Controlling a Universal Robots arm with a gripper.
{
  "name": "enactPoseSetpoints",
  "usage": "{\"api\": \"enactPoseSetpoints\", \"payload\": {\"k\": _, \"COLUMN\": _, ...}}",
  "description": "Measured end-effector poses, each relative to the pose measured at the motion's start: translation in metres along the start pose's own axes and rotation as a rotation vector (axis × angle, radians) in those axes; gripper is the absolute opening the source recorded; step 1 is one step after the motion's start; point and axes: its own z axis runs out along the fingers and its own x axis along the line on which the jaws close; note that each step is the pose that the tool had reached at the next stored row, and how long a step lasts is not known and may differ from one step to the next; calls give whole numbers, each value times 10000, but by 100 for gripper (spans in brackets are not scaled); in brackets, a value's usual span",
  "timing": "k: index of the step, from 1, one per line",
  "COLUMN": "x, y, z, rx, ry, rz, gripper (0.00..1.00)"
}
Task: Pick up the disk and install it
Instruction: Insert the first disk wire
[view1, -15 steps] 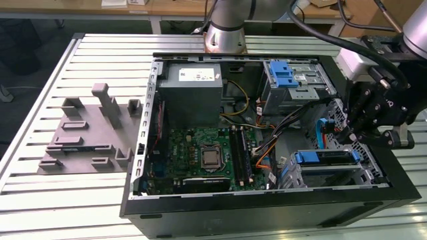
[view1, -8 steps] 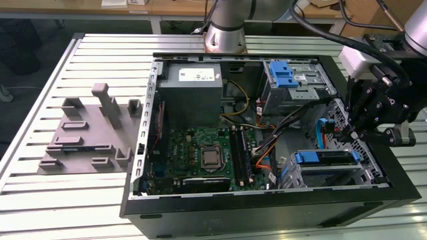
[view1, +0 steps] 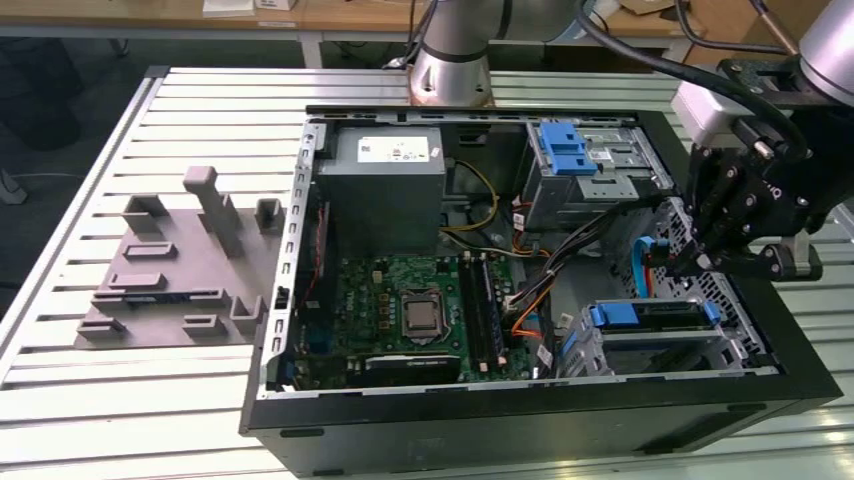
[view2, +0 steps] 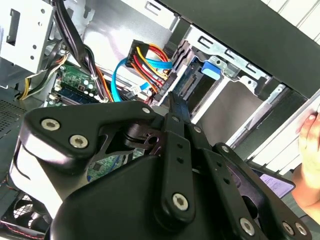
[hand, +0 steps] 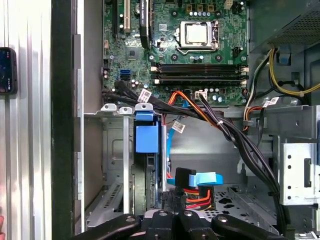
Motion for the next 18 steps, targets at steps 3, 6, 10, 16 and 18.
{"api": "enactPoseSetpoints", "payload": {"k": 3, "x": -4, "y": 0, "z": 1, "rx": 1, "ry": -1, "rz": 0, "gripper": 11}}
{"api": "enactPoseSetpoints", "payload": {"k": 6, "x": -5, "y": 1, "z": 0, "rx": 0, "ry": 0, "rz": 0, "gripper": 11}}
{"api": "enactPoseSetpoints", "payload": {"k": 10, "x": -6, "y": 1, "z": 0, "rx": 0, "ry": -1, "rz": 0, "gripper": 11}}
{"api": "enactPoseSetpoints", "payload": {"k": 16, "x": -36, "y": 1, "z": 2, "rx": 0, "ry": 0, "rz": 0, "gripper": 18}}
{"api": "enactPoseSetpoints", "payload": {"k": 18, "x": -46, "y": 2, "z": 4, "rx": 0, "ry": 0, "rz": 0, "gripper": 19}}
